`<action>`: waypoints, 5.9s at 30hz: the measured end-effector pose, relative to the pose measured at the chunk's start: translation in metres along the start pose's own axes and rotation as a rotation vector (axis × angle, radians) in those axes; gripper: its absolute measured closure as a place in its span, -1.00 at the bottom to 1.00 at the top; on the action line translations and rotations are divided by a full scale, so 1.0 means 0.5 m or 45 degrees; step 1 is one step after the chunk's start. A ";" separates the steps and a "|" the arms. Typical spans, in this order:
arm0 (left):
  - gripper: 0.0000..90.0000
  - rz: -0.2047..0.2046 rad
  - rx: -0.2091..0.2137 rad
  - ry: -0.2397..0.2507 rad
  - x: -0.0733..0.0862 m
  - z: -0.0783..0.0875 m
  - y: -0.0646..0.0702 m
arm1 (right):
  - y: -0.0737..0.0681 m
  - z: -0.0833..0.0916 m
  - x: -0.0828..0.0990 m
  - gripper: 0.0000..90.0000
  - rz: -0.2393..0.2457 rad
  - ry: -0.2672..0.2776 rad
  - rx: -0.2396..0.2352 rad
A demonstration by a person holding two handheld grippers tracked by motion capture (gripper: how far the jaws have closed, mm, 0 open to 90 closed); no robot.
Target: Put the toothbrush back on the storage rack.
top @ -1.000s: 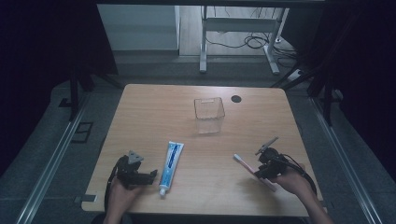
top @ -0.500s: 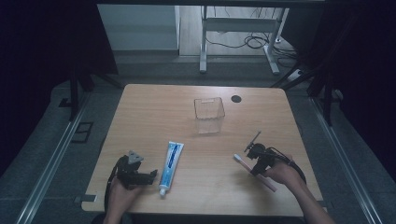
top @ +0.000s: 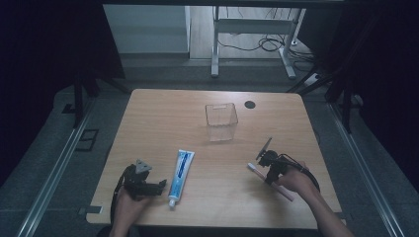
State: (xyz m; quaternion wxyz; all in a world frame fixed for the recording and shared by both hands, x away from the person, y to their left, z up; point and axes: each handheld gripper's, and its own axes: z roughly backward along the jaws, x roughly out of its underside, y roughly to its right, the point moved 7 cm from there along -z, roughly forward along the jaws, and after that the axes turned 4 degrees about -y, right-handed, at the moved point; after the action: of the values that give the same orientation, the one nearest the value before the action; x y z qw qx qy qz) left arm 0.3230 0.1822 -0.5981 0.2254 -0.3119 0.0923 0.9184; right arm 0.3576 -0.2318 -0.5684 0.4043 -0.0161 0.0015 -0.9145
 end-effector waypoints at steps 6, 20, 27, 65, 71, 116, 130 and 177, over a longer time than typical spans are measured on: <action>-0.95 0.000 0.000 0.000 0.000 0.000 0.000 | 0.001 0.004 0.003 0.75 0.003 0.051 -0.028; -0.95 0.000 0.000 0.000 0.000 0.000 0.000 | 0.007 0.058 -0.007 0.75 -0.006 0.266 -0.040; -0.95 0.000 0.000 0.000 0.000 0.000 0.000 | 0.010 0.088 -0.013 0.75 -0.003 0.382 -0.049; -0.95 0.000 0.000 0.000 0.000 0.000 0.000 | 0.013 0.176 -0.119 0.74 -0.039 0.850 -0.030; -0.95 0.000 0.000 0.000 0.000 0.000 0.000 | 0.016 0.182 -0.137 0.74 -0.049 0.898 -0.026; -0.95 -0.009 0.000 0.000 0.000 0.000 -0.001 | 0.050 0.246 -0.293 0.74 -0.102 1.169 -0.006; -0.95 -0.009 0.000 0.001 0.000 0.000 -0.001 | 0.063 0.273 -0.324 0.74 -0.139 1.235 -0.030; -0.95 -0.009 -0.001 0.001 -0.001 0.000 -0.001 | 0.078 0.298 -0.409 0.74 -0.173 1.348 0.014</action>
State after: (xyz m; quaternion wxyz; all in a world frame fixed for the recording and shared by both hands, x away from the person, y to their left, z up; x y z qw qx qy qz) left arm 0.3235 0.1826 -0.5980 0.2286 -0.3127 0.0911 0.9174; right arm 0.5285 -0.1055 -0.4258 0.2881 0.4496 0.1993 -0.8216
